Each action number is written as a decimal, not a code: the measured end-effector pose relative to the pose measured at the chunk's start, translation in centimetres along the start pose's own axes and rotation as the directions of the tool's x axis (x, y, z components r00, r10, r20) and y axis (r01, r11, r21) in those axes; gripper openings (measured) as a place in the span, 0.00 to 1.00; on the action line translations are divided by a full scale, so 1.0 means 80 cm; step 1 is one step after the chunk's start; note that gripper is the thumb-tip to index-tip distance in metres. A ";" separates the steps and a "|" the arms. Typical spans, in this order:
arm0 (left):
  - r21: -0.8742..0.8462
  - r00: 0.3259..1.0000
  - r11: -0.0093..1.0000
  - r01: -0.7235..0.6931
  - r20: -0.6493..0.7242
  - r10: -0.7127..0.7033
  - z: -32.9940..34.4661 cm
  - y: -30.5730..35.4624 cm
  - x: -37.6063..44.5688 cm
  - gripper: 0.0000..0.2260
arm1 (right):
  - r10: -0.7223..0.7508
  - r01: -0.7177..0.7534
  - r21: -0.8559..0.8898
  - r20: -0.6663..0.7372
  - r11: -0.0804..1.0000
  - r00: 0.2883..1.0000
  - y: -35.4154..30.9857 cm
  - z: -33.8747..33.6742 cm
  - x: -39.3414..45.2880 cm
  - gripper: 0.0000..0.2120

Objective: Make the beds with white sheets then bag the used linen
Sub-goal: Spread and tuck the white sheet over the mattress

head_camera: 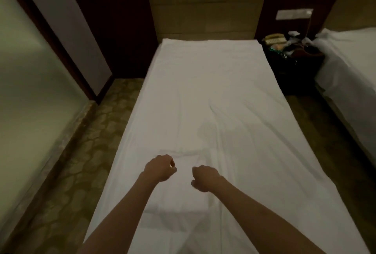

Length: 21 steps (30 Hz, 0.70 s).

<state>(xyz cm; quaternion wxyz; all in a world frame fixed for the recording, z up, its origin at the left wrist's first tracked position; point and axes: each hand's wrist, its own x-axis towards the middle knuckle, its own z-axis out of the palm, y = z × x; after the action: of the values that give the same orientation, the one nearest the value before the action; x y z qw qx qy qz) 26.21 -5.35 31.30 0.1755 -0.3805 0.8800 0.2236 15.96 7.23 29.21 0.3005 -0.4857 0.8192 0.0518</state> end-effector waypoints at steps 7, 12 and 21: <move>0.044 0.954 0.978 -0.205 0.233 0.189 0.076 0.032 0.064 0.13 | 0.245 -0.257 0.182 0.087 0.949 0.966 0.018 0.066 0.029 0.14; -0.036 0.908 0.974 -0.226 0.353 0.224 0.169 0.050 0.090 0.13 | 0.382 -0.391 0.283 0.088 0.876 0.920 0.040 0.119 0.048 0.13; -0.465 0.942 0.878 0.111 0.331 0.056 0.343 0.080 0.196 0.15 | 0.577 -0.563 0.442 0.119 0.698 0.808 0.133 0.294 0.099 0.15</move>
<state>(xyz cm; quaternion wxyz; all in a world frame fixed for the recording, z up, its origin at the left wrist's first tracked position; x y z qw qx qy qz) 15.06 3.78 2.47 0.2263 -0.3811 0.7494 0.4918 14.84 15.58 3.56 0.3633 -0.1242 0.9215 -0.0591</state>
